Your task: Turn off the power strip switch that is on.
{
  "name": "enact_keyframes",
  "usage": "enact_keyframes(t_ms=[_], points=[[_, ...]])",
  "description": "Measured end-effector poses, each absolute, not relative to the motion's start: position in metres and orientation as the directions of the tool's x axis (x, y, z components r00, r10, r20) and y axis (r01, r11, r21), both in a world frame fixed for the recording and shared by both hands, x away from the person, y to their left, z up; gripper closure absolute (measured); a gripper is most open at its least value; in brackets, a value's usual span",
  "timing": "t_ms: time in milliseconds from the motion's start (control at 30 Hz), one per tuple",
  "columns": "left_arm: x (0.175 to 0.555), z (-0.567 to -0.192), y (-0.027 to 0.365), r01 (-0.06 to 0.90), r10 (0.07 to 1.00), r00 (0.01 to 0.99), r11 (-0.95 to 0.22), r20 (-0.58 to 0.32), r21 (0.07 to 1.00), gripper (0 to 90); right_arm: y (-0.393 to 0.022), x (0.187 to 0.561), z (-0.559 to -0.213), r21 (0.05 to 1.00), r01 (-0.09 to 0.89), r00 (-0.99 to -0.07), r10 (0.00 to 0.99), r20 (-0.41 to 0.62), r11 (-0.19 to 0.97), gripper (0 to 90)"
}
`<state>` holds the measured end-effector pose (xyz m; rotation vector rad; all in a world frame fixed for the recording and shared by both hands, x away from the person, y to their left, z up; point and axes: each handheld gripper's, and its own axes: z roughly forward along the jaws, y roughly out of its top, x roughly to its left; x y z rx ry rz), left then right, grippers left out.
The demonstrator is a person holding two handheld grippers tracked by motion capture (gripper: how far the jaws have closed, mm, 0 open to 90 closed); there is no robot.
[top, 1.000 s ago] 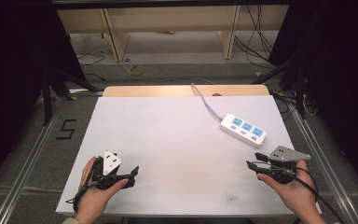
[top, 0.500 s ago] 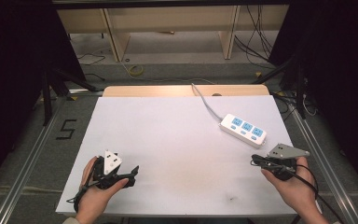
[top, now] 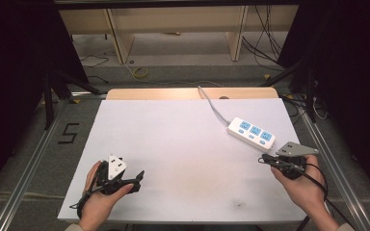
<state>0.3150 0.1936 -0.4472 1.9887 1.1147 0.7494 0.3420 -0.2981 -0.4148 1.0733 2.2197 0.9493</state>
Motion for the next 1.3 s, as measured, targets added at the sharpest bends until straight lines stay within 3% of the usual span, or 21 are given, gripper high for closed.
enact_keyframes(t_ms=[1300], points=[[0.317,-0.448,0.190,0.451,0.874,0.465,-0.369,0.139,0.813,15.3,-0.296,0.384,-0.406,0.737,0.534,-0.495,0.860,-0.124,0.414,90.0]])
